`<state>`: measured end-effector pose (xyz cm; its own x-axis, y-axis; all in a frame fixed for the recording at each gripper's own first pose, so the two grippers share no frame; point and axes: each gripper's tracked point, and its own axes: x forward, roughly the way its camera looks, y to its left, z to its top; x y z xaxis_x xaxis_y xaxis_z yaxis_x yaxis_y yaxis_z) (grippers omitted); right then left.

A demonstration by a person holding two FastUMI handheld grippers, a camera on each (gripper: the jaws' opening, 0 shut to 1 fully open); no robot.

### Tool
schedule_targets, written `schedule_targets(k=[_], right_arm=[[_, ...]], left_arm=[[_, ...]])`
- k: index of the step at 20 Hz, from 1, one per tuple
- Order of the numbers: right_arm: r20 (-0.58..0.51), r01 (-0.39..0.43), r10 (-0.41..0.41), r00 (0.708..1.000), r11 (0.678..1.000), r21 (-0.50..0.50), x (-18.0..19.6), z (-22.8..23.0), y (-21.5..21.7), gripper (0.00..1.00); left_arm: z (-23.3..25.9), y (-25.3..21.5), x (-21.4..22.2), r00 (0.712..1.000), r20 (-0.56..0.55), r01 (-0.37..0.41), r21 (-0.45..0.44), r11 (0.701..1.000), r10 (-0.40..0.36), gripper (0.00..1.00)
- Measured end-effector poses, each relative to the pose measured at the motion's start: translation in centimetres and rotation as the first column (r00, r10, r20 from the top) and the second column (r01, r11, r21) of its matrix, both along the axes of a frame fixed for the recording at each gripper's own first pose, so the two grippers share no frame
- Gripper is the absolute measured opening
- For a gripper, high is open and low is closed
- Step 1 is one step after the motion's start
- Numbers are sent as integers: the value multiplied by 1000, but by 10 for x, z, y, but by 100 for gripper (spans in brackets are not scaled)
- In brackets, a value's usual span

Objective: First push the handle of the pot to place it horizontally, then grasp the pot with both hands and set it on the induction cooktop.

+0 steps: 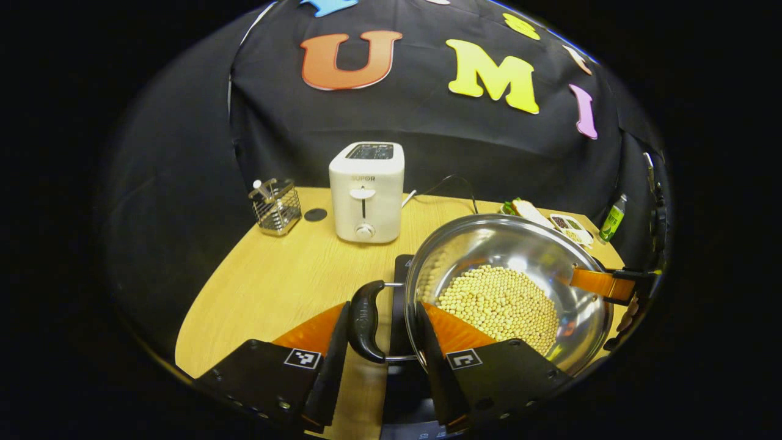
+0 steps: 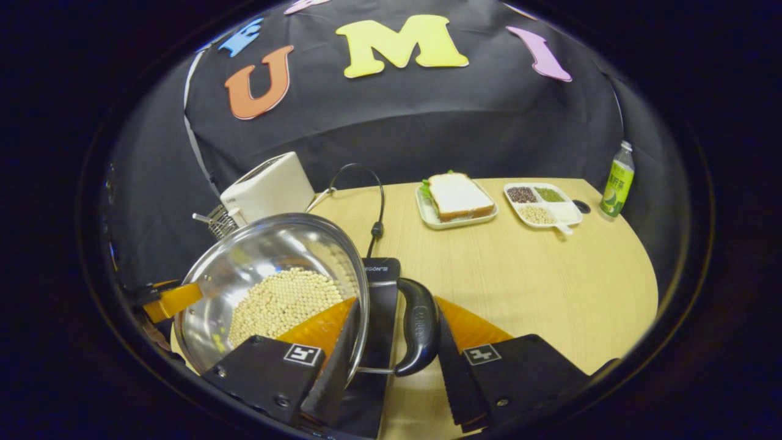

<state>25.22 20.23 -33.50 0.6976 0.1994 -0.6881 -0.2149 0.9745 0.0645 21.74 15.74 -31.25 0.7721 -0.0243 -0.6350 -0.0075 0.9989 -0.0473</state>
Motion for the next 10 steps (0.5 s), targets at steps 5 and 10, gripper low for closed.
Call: schedule_targets(k=[5, 10], right_arm=[[138, -11, 21, 990, 997, -71, -7, 40, -7, 80], [247, -7, 34, 968, 994, -108, -35, 98, -12, 87]], left_arm=[[23, 3, -2, 996, 90, 2, 14, 1000, -4, 91], [64, 7, -14, 987, 157, -47, 0, 999, 47, 96]])
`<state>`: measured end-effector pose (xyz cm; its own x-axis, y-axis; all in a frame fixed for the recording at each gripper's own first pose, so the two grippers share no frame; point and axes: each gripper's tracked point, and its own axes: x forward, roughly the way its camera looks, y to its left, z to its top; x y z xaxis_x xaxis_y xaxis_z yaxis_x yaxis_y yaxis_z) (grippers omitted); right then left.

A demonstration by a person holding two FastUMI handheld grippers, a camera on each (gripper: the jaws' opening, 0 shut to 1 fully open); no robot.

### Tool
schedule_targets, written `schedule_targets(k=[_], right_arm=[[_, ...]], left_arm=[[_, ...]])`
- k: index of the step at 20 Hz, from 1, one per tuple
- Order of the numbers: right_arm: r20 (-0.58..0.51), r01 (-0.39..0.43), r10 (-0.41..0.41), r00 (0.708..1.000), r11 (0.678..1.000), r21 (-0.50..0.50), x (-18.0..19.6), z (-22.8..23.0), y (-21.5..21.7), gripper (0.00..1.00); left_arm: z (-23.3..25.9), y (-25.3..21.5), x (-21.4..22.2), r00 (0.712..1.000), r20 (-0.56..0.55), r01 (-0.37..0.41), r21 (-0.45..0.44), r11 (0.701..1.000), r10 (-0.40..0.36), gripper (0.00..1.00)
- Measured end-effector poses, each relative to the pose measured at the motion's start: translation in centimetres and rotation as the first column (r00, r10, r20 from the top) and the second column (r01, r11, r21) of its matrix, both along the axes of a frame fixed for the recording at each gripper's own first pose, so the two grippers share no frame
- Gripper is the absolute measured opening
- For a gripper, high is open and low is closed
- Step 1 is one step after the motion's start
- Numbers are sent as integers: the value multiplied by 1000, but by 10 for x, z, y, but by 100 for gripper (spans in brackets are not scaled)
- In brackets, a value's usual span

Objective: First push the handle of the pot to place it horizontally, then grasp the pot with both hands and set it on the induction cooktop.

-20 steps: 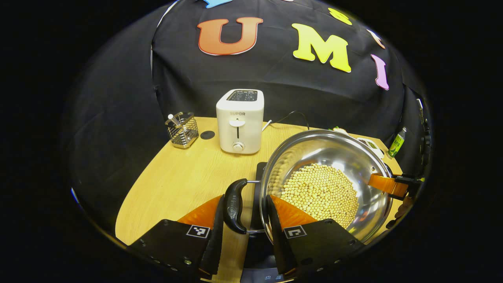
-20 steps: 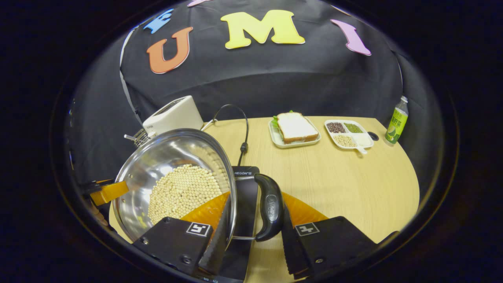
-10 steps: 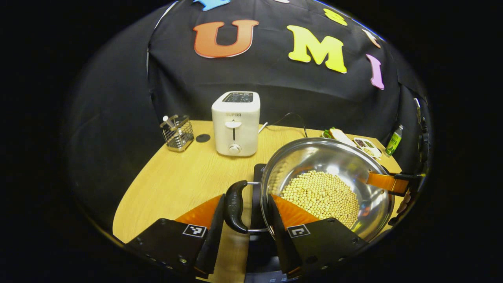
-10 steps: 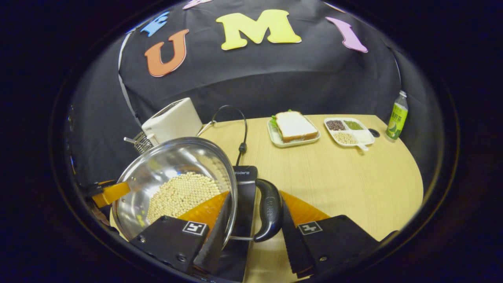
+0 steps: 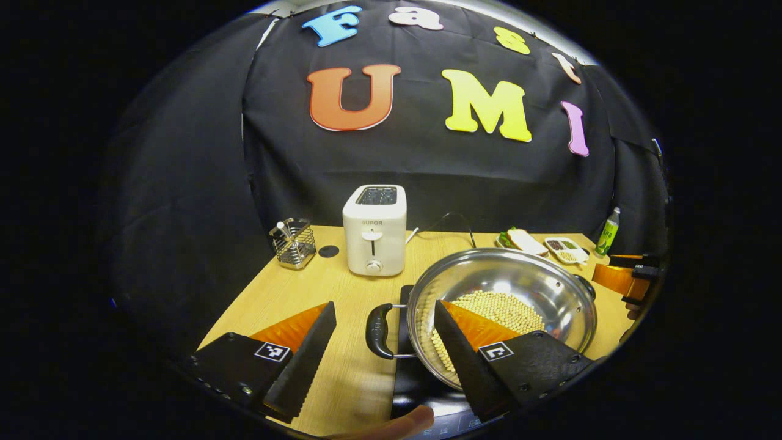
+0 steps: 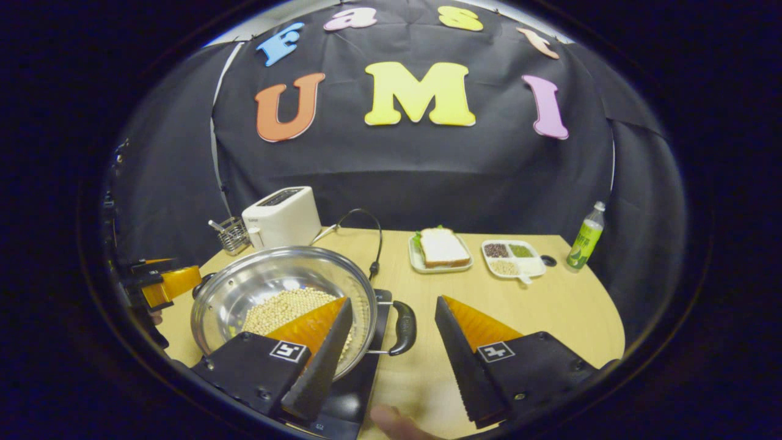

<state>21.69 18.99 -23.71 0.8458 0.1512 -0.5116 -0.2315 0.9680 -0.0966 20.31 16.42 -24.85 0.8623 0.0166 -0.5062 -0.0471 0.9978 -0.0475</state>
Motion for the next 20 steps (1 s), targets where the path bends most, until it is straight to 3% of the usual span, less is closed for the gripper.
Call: schedule_targets(k=[6, 10, 11, 12, 20], right_arm=[[106, -12, 9, 994, 1000, 26, -51, 76, -7, 87], [211, 16, -22, 977, 999, 31, -87, 132, -30, 87], [231, 36, -41, 972, 999, 25, -96, 143, -40, 87], [246, 54, -60, 967, 998, 31, -105, 151, -47, 100], [376, 51, -75, 924, 996, 73, -177, 215, -82, 100]], left_arm=[[78, -18, -32, 992, 124, -6, -113, 994, 20, 96], [136, -32, -66, 980, 198, 10, -133, 991, 17, 96], [150, -38, -76, 978, 210, 14, -134, 991, 14, 96], [163, -38, -85, 973, 231, 11, -122, 993, 18, 96], [233, -62, -148, 927, 375, -4, -35, 999, 17, 95]])
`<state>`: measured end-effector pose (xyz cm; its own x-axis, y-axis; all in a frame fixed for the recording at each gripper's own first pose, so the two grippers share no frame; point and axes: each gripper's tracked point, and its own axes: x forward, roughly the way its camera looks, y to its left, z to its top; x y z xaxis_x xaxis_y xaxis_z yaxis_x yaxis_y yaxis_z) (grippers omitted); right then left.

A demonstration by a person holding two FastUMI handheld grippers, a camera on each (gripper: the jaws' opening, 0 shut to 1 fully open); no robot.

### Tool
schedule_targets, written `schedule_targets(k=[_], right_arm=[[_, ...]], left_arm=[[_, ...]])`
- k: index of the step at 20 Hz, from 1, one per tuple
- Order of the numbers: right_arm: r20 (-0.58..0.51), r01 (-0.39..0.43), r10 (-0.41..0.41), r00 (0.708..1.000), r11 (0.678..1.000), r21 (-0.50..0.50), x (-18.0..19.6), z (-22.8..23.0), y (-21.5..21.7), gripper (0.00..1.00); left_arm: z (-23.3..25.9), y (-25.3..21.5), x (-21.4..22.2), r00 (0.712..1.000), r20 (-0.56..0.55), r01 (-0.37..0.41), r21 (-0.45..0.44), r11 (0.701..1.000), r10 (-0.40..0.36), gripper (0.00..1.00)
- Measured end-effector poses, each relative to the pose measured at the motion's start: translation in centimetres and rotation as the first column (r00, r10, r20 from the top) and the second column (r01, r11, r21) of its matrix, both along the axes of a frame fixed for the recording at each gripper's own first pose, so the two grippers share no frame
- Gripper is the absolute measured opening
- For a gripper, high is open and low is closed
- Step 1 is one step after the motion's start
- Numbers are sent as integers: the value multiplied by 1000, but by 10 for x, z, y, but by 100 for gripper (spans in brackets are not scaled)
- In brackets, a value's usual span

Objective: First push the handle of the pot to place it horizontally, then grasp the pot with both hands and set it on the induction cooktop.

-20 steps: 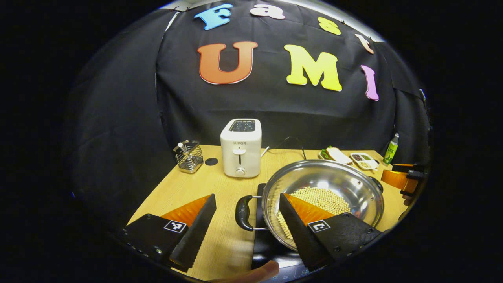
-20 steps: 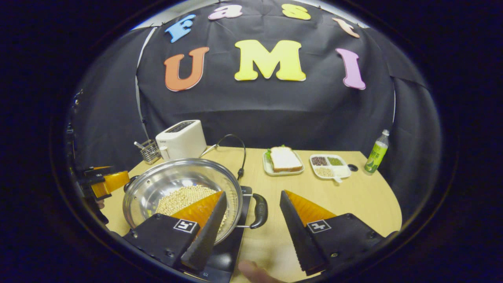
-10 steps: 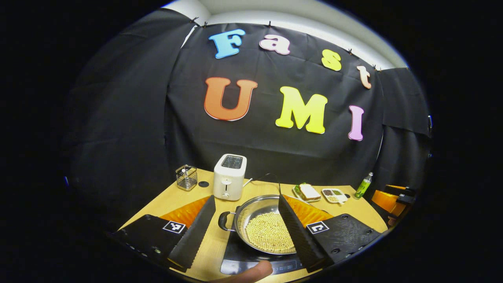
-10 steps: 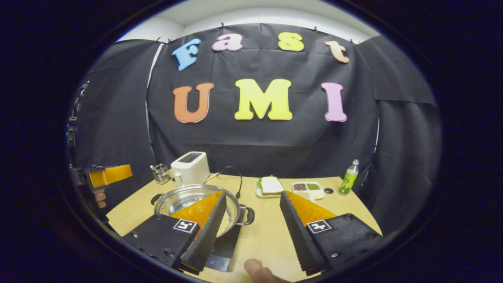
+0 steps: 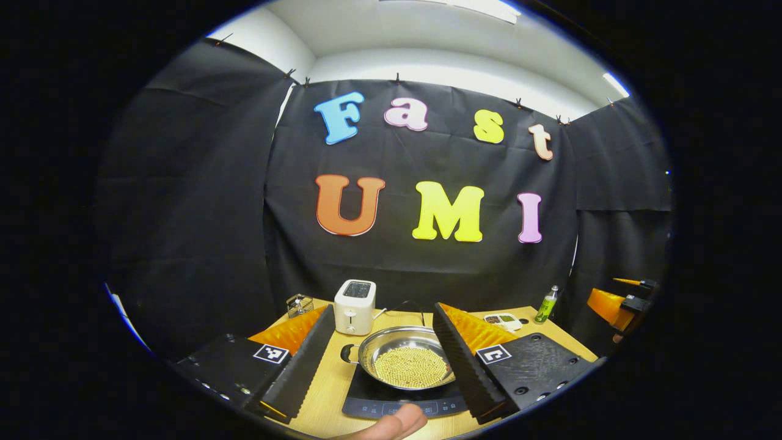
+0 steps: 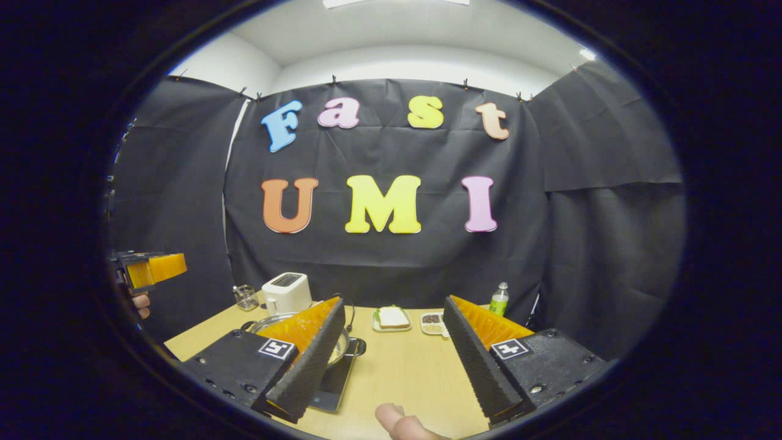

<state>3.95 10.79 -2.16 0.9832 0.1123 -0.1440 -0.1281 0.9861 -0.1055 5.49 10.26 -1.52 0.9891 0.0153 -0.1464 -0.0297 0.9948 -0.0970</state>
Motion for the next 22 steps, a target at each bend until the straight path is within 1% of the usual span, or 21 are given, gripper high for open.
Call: schedule_targets(k=[2, 4, 7, 10, 11, 12, 13, 14, 15, 16, 17, 18, 19, 20, 21, 22], right_arm=[[13, -7, 6, 1000, 1000, 10, -22, 4, -9, 100], [36, -17, 16, 999, 1000, 23, -43, 8, -16, 100], [91, 28, -32, 995, 999, 43, -70, 16, -43, 99], [145, 82, -94, 985, 993, 82, -88, 26, -64, 99], [160, 80, -94, 983, 992, 94, -95, 28, -65, 99], [173, 62, -78, 982, 993, 99, -100, 30, -63, 96], [175, 47, -64, 983, 994, 100, -103, 30, -63, 96], [164, 40, -56, 985, 994, 98, -106, 25, -65, 99], [164, 39, -55, 985, 994, 99, -107, 24, -68, 96], [166, 46, -62, 984, 994, 99, -106, 25, -71, 96], [162, 54, -69, 984, 994, 98, -106, 23, -74, 100], [156, 54, -69, 985, 994, 100, -106, 19, -75, 100], [148, 51, -66, 987, 993, 102, -106, 16, -74, 100], [142, 51, -66, 988, 993, 109, -105, 14, -74, 100], [138, 53, -69, 988, 992, 112, -104, 13, -75, 96], [138, 55, -71, 988, 992, 116, -104, 13, -77, 96]], left_arm=[[10, -14, -17, 999, 36, 1, -1, 1000, -1, 95], [13, -27, -34, 999, 49, 10, 12, 1000, -11, 95], [16, -36, -60, 996, 84, 3, 73, 997, -9, 95], [14, -58, -83, 993, 113, 5, 70, 998, -13, 95], [8, -64, -90, 993, 118, 14, 74, 997, -23, 95], [3, -69, -96, 993, 119, 20, 69, 997, -29, 95], [-3, -76, -102, 993, 110, 31, 63, 998, -38, 95], [-8, -81, -105, 994, 99, 43, 58, 997, -49, 95], [-10, -84, -106, 994, 98, 51, 61, 997, -57, 95], [-10, -85, -107, 993, 99, 52, 68, 996, -59, 95], [-10, -82, -105, 994, 96, 47, 70, 996, -54, 95], [-9, -81, -106, 994, 97, 42, 66, 997, -48, 100], [-6, -83, -107, 994, 102, 44, 60, 997, -50, 95], [-4, -85, -108, 993, 108, 49, 51, 997, -54, 95], [-4, -84, -109, 992, 110, 55, 47, 997, -60, 100], [-4, -83, -110, 992, 112, 56, 47, 997, -61, 95]])
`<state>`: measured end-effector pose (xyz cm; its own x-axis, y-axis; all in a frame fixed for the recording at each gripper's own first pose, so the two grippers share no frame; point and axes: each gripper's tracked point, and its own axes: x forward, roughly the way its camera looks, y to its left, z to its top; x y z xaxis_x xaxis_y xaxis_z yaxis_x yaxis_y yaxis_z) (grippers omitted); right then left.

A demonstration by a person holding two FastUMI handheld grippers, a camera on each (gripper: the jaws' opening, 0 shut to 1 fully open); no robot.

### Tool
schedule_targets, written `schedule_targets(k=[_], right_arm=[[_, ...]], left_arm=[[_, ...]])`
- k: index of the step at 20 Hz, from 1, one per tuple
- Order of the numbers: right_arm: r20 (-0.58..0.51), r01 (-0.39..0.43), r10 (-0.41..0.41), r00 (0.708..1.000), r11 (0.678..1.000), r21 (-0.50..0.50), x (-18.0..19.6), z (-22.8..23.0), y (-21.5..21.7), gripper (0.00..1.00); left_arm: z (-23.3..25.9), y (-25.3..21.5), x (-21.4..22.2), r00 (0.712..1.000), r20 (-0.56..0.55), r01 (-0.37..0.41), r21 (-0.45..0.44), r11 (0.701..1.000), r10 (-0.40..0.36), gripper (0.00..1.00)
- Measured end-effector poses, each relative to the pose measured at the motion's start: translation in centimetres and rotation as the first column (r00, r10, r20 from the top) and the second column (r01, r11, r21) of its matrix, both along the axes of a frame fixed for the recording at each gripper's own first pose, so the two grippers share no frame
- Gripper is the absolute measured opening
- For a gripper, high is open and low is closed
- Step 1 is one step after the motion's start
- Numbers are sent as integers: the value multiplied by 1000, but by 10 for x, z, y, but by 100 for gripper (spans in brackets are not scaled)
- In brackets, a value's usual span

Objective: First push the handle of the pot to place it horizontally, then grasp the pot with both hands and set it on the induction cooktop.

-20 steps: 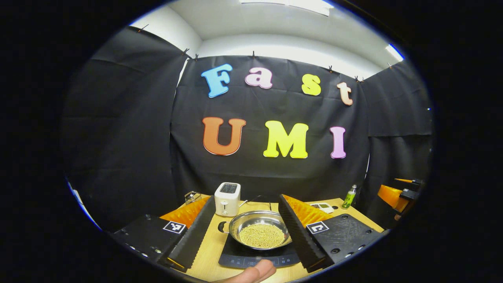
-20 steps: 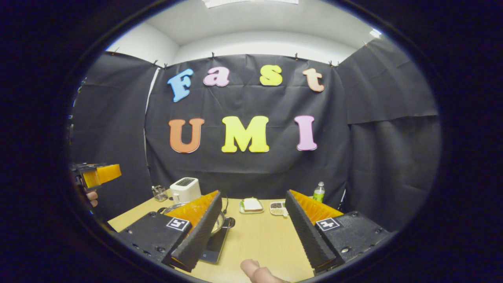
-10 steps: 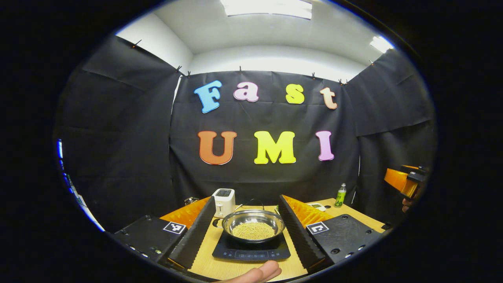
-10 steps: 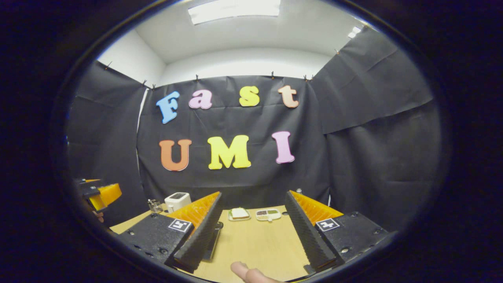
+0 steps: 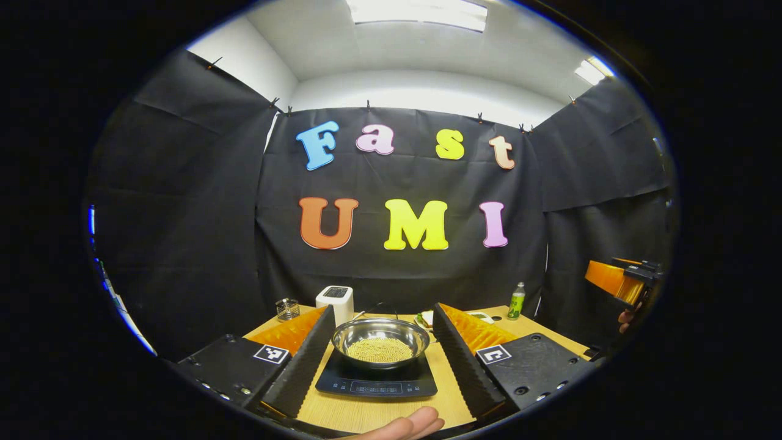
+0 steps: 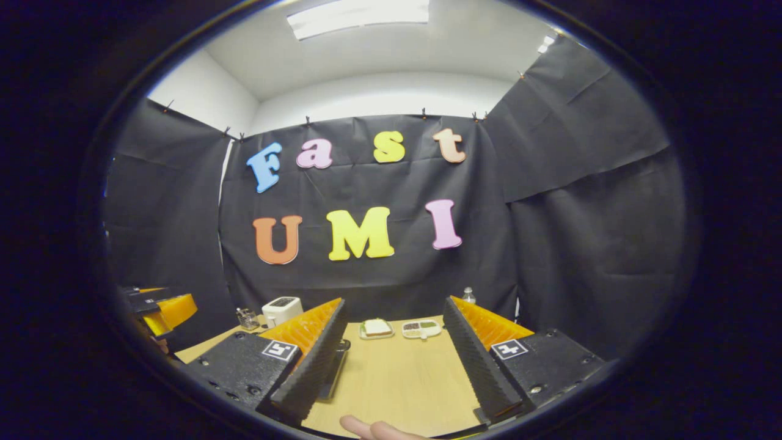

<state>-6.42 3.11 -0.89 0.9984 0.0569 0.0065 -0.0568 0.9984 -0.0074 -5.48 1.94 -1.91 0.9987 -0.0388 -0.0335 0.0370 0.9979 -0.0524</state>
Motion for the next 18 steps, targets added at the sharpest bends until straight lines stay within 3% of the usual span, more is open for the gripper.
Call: schedule_targets(k=[2, 4, 9, 10, 12, 13, 16, 17, 18], right_arm=[[14, 11, -11, 1000, 1000, 5, 1, 1, -1, 100], [38, 23, -23, 999, 1000, -6, 2, 4, -1, 96], [10, -68, 68, 998, 998, -5, -1, -6, 22, 100], [20, -54, 55, 998, 998, -22, 2, -5, 16, 96], [18, -19, 20, 1000, 999, -51, 2, -8, 10, 100], [12, -19, 20, 1000, 999, -49, 0, -10, 11, 96], [-10, -43, 43, 999, 999, -29, 0, -15, 16, 99], [-15, -45, 45, 999, 999, -26, 1, -17, 15, 96], [-18, -48, 48, 999, 999, -24, 3, -18, 14, 100]], left_arm=[[-5, 8, 0, 1000, -9, -19, 12, 1000, 20, 95], [-8, 16, -1, 999, -12, -44, 16, 999, 44, 95], [-6, 23, -6, 999, -13, -47, 0, 999, 47, 95], [-7, 23, -7, 999, -15, -44, 8, 999, 45, 95], [-9, 20, -6, 999, -10, -36, 27, 999, 36, 95], [-10, 18, -5, 999, -13, -30, 36, 999, 31, 95], [-12, 14, -6, 999, -20, -24, 44, 999, 25, 95], [-13, 13, -7, 999, -23, -23, 48, 999, 24, 95], [-14, 15, -7, 999, -22, -30, 48, 998, 31, 95]])
